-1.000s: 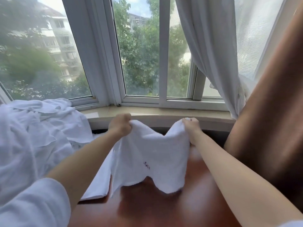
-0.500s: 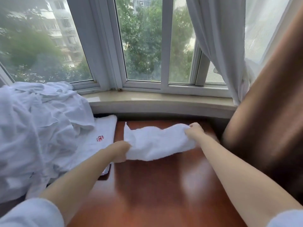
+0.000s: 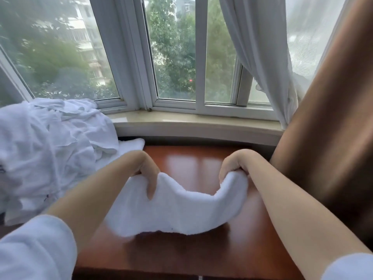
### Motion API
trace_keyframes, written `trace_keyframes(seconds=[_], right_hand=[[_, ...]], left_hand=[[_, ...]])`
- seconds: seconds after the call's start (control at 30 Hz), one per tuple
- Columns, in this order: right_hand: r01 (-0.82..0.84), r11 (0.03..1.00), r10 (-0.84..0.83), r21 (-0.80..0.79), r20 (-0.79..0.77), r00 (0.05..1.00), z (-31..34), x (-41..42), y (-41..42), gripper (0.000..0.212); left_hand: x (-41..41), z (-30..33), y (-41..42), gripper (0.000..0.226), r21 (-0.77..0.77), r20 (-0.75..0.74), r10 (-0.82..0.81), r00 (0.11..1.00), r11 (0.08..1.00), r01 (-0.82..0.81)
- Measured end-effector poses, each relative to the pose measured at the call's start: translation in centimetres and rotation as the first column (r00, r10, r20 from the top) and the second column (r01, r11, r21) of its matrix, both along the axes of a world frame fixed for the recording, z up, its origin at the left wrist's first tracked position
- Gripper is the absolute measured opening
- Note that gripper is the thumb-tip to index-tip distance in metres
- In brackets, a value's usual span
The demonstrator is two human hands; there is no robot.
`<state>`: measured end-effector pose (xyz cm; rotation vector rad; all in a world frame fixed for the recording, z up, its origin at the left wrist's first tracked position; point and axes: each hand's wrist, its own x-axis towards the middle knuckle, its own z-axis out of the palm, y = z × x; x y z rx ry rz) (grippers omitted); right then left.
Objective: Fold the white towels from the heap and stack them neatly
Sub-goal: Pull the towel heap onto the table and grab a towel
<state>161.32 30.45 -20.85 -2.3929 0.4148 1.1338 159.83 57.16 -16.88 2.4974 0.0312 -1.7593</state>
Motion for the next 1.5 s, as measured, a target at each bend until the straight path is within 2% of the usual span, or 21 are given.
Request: trace_keyframes(seconds=[0.07, 0.13, 0.17, 0.23, 0.27, 0.3, 0.37, 0.4, 0.43, 0.53, 0.6, 0.7, 0.8, 0.9, 0.97, 1.03, 1.1, 1.23, 1.3, 1.43, 1.5], right_hand=[[-0.015, 0.997, 0.010, 0.074, 0.070, 0.997, 2.4, 1.2, -0.1, 0.030], [0.082, 0.964, -0.144, 0.252, 0.239, 0.960, 3.8, 2.8, -0.1, 0.018], [0.154, 0.904, -0.294, 0.399, 0.317, 0.902, 3.8, 3.7, 0.1, 0.021], [0.208, 0.671, -0.580, 0.712, 0.328, 0.746, 3.4, 5.5, 0.5, 0.048], [0.193, 0.576, -0.648, 0.794, 0.300, 0.700, 2.8, 6.1, 0.8, 0.061], [0.185, 0.546, -0.671, 0.817, 0.294, 0.680, 1.9, 7.0, 1.1, 0.069], [0.193, 0.634, -0.636, 0.749, 0.363, 0.680, -1.1, 8.5, 1.5, 0.077], [0.218, 0.695, -0.608, 0.685, 0.397, 0.687, -3.4, 9.1, 1.5, 0.076], [0.256, 0.745, -0.580, 0.616, 0.407, 0.706, -5.8, 9.4, 1.4, 0.074], [0.368, 0.832, -0.507, 0.416, 0.300, 0.808, -12.6, 9.1, 1.1, 0.064], [0.403, 0.875, -0.466, 0.268, 0.240, 0.852, -16.6, 8.5, 0.5, 0.062], [0.403, 0.915, -0.390, 0.009, 0.266, 0.881, -19.9, 7.3, -0.8, 0.059], [0.421, 0.902, -0.351, -0.098, 0.401, 0.846, -21.0, 6.3, -2.1, 0.056], [0.403, 0.914, -0.358, -0.033, 0.399, 0.844, -21.5, 6.3, -3.8, 0.056], [0.405, 0.893, -0.448, 0.197, 0.283, 0.848, -21.6, 6.6, -5.1, 0.052], [0.443, 0.764, -0.545, 0.469, 0.100, 0.833, -21.2, 6.6, -6.0, 0.044], [0.475, 0.632, -0.565, 0.612, -0.056, 0.823, -20.4, 6.3, -6.8, 0.034], [0.498, 0.484, -0.468, 0.720, -0.267, 0.842, -18.1, 5.1, -9.0, 0.032], [0.521, 0.409, -0.391, 0.749, -0.371, 0.842, -16.8, 4.4, -10.4, 0.029], [0.531, 0.154, -0.250, 0.833, -0.487, 0.837, -14.5, 3.9, -12.6, 0.021], [0.551, 0.125, -0.294, 0.825, -0.500, 0.815, -14.1, 3.5, -12.9, 0.016]], left_hand=[[1.0, 2.1, -0.1, 0.027, -0.111, 0.032, 0.048, 0.998, 0.993, -0.044], [2.5, 3.1, -0.1, 0.045, -0.217, 0.122, 0.176, 0.977, 0.965, -0.147], [3.6, 3.3, 0.1, 0.042, -0.275, 0.166, 0.260, 0.951, 0.939, -0.209], [5.7, 2.9, 0.5, 0.031, -0.369, 0.314, 0.372, 0.873, 0.895, -0.249], [6.9, 2.0, 0.7, 0.029, -0.394, 0.445, 0.403, 0.800, 0.890, -0.229], [8.2, 0.9, 0.9, 0.026, -0.387, 0.595, 0.407, 0.693, 0.901, -0.197], [10.1, -2.6, 1.1, 0.025, -0.305, 0.812, 0.351, 0.466, 0.936, -0.174], [10.7, -4.8, 1.1, 0.034, -0.286, 0.840, 0.345, 0.419, 0.937, -0.199], [11.0, -7.2, 1.0, 0.041, -0.295, 0.825, 0.368, 0.428, 0.928, -0.228], [11.1, -14.7, 0.5, 0.038, -0.252, 0.717, 0.352, 0.602, 0.936, -0.247], [10.3, -19.0, 0.1, 0.048, -0.214, 0.643, 0.349, 0.682, 0.937, -0.278], [8.7, -22.9, -1.0, 0.055, -0.162, 0.536, 0.359, 0.764, 0.932, -0.324], [7.4, -24.0, -2.3, 0.052, -0.070, 0.547, 0.305, 0.779, 0.945, -0.321], [6.5, -24.2, -3.3, 0.054, -0.072, 0.598, 0.368, 0.712, 0.909, -0.410], [5.2, -24.2, -4.4, 0.058, -0.090, 0.645, 0.458, 0.612, 0.840, -0.535], [3.0, -24.2, -5.8, 0.066, -0.116, 0.672, 0.571, 0.471, 0.711, -0.694], [0.2, -24.2, -7.2, 0.077, -0.153, 0.632, 0.700, 0.332, 0.533, -0.832], [-5.8, -23.9, -10.8, 0.082, -0.118, 0.575, 0.799, 0.175, 0.292, -0.949], [-8.3, -23.9, -12.9, 0.068, -0.173, 0.539, 0.839, 0.076, 0.198, -0.965], [-11.5, -23.4, -17.2, 0.048, -0.293, 0.416, 0.903, -0.103, 0.026, -0.956], [-12.1, -23.1, -19.0, 0.042, -0.310, 0.407, 0.902, -0.146, -0.014, -0.951]])
